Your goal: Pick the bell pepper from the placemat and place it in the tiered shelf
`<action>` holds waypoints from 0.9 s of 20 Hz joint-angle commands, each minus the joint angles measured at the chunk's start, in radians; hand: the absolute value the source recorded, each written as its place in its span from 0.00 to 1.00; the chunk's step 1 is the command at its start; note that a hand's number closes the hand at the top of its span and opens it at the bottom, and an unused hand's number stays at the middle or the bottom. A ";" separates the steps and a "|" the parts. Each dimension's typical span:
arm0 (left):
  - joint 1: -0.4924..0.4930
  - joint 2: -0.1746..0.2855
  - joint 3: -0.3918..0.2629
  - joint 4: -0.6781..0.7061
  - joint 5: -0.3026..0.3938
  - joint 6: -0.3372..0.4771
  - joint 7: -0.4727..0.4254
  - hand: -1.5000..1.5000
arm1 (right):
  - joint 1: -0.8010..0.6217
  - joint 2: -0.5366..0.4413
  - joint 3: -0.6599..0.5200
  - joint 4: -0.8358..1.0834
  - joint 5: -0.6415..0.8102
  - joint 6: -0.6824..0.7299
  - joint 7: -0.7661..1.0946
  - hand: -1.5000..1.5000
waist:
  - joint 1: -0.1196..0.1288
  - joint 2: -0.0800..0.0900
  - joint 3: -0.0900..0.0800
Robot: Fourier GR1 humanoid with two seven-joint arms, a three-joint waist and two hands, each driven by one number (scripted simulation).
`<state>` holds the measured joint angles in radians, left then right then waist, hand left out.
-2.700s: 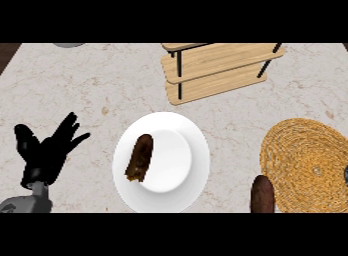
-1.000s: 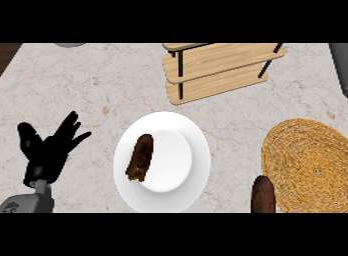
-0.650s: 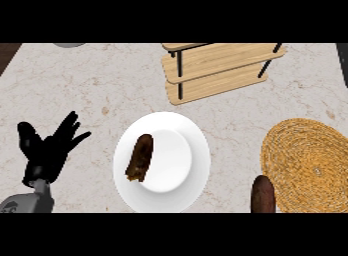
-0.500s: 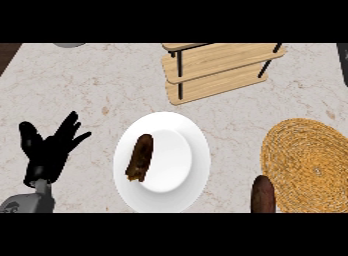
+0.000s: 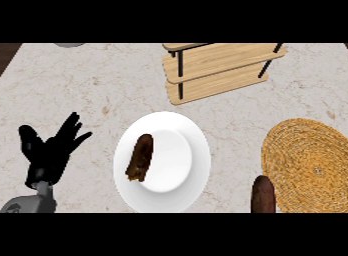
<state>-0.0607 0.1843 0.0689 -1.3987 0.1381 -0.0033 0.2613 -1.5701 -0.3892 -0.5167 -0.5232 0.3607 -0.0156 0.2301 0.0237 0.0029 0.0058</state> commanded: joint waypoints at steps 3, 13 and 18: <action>-0.011 -0.021 -0.021 0.038 -0.022 0.027 0.058 0.50 | -0.007 -0.109 -0.022 0.031 0.023 -0.113 0.029 0.00 | -0.003 0.007 -0.006; 0.038 -0.004 0.001 0.032 0.003 -0.020 0.020 0.50 | 0.080 -0.351 -0.145 0.109 -0.086 -0.001 0.009 0.00 | -0.003 0.006 -0.006; 0.018 -0.015 -0.018 0.013 -0.017 0.003 0.060 0.50 | 0.120 -0.471 -0.175 0.168 -0.124 0.142 -0.050 0.00 | 0.006 0.011 -0.005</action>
